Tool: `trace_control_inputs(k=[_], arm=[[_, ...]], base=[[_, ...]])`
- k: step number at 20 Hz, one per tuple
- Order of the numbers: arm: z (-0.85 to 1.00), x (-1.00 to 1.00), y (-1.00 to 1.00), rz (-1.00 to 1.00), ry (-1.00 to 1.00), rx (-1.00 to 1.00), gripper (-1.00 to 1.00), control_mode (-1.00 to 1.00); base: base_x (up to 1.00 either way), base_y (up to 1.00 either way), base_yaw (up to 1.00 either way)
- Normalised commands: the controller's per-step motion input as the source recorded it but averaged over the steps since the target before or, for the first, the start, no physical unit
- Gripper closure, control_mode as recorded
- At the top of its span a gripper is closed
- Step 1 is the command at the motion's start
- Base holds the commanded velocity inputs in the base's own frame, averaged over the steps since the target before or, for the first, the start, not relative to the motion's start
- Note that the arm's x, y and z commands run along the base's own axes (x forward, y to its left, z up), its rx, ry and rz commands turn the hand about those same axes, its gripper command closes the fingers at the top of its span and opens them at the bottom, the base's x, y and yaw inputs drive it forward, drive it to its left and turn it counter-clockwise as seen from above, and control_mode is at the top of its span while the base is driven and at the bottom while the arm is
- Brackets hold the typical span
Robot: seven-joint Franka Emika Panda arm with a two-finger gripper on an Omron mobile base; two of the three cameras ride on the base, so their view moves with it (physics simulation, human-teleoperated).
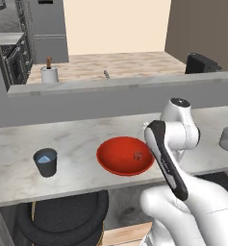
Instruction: There are four ice cubes in the ice bowl. Place two ice cubes in each glass of water.
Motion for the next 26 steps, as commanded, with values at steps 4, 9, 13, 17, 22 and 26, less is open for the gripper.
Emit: trace_control_inputs(k=[4,9,13,17,22,26], arm=[[0.82,-0.17,-0.83,-0.21,0.0,-0.03,1.0,-1.0],[0.81,0.0,-0.94,-0.2,0.0,-0.03,1.0,-1.0],[0.67,0.09,-0.91,-0.23,0.0,-0.04,1.0,-1.0],[0.14,0.17,-0.85,-0.2,0.0,-0.11,1.0,-1.0],[-0.04,0.29,-0.93,-0.14,0.0,-0.08,1.0,-1.0],[-0.26,0.38,-1.0,-0.06,0.0,-0.01,1.0,-1.0]], base=[[0.0,0.0,0.0],[0.0,0.0,0.0],[0.0,0.0,0.0],[0.0,0.0,0.0],[0.0,0.0,0.0],[0.0,0.0,0.0]])
